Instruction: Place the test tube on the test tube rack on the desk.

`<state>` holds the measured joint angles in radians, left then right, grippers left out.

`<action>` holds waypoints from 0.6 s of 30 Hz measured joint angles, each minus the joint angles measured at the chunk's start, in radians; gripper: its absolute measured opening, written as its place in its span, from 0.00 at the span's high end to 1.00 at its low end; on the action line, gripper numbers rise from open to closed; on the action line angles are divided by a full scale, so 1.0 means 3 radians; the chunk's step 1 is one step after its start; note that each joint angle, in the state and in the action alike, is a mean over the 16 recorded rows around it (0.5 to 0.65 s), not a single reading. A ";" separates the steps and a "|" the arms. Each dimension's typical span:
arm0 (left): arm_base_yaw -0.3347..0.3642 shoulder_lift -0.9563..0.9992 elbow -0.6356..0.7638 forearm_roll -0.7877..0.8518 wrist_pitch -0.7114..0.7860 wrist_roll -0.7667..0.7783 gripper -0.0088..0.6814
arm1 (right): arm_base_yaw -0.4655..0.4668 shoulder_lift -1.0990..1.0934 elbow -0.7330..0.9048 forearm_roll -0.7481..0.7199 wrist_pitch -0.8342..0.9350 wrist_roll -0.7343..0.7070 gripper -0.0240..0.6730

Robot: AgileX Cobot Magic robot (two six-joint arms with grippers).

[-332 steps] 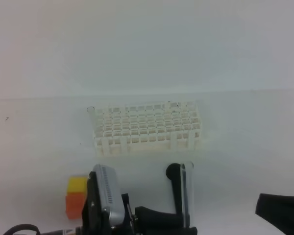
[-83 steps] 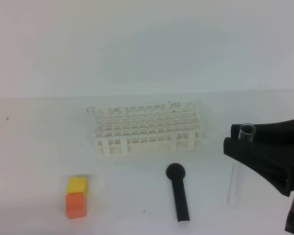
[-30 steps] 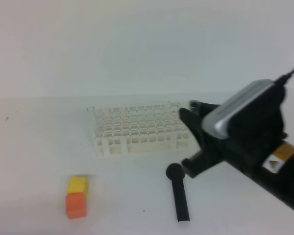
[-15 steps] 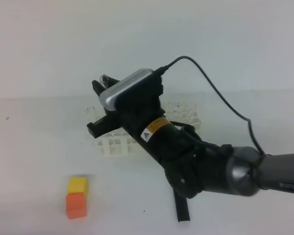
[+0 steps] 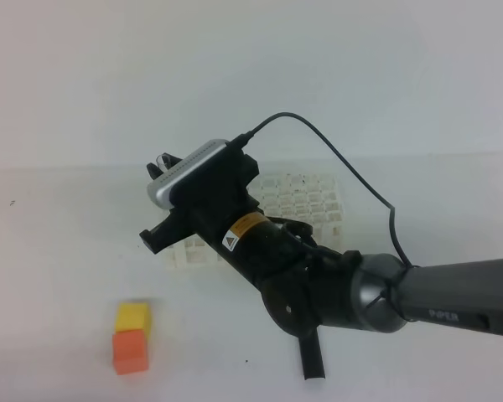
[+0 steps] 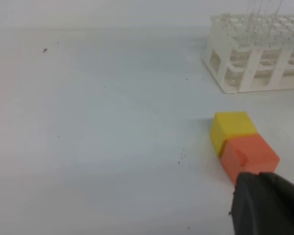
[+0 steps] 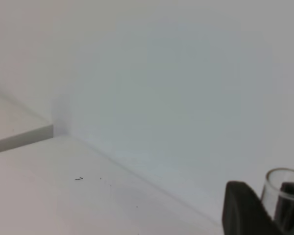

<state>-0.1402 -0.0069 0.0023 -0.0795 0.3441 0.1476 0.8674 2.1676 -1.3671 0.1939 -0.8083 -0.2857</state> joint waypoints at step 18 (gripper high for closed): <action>0.0000 0.0000 0.0000 0.0000 0.0000 0.0000 0.99 | 0.0000 0.0089 -0.0017 0.0075 0.0070 -0.0073 0.70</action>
<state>-0.1402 -0.0069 0.0023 -0.0795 0.3441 0.1476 0.8674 2.1944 -1.3721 0.2164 -0.7873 -0.3078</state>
